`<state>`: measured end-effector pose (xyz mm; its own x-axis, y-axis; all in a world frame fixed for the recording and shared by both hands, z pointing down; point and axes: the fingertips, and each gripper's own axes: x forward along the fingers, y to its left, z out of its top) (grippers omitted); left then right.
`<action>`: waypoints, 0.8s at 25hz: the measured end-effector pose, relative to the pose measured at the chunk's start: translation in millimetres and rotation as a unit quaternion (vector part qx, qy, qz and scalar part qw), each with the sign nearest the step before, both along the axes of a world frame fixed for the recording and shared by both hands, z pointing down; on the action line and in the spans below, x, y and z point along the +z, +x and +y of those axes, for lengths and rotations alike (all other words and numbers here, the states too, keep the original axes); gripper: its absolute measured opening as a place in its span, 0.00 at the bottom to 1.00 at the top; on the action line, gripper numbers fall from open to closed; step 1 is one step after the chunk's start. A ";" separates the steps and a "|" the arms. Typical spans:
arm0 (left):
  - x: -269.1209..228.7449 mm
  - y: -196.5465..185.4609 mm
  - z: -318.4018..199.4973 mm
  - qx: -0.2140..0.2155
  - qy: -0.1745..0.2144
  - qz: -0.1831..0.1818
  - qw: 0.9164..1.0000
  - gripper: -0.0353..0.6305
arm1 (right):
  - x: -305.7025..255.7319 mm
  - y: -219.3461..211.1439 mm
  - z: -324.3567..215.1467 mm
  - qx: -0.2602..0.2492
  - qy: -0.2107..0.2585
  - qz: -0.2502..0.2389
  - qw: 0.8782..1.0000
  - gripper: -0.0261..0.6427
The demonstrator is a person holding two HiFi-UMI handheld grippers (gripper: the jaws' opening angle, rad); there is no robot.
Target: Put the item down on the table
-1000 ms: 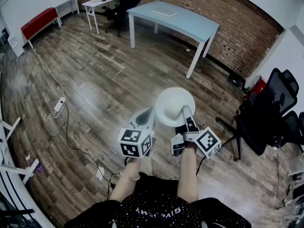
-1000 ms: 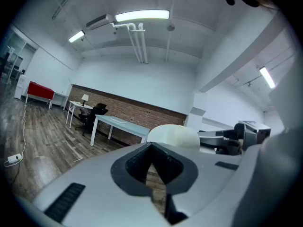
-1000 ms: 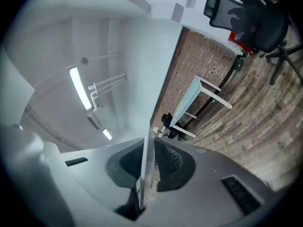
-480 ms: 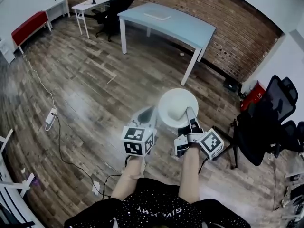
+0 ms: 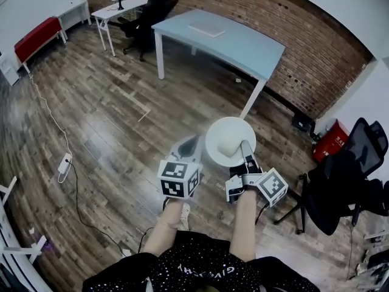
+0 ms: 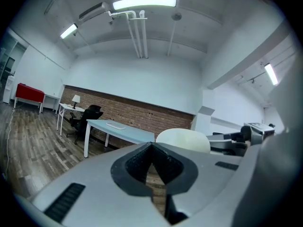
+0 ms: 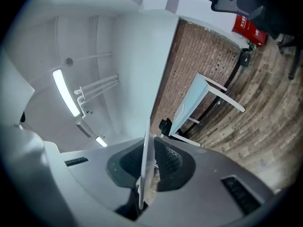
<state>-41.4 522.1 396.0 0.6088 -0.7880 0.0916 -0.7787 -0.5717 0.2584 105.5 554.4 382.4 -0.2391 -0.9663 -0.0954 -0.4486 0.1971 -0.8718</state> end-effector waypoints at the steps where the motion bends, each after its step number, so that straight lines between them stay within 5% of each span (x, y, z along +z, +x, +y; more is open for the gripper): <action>1: -1.2 1.6 -13.1 0.002 0.001 0.000 1.000 0.07 | 0.4 1.4 -11.7 0.001 -0.001 0.001 1.000 0.09; 20: -0.3 12.8 -170.4 0.021 0.001 0.001 1.000 0.07 | 2.5 11.6 -167.3 0.010 -0.001 -0.007 1.000 0.09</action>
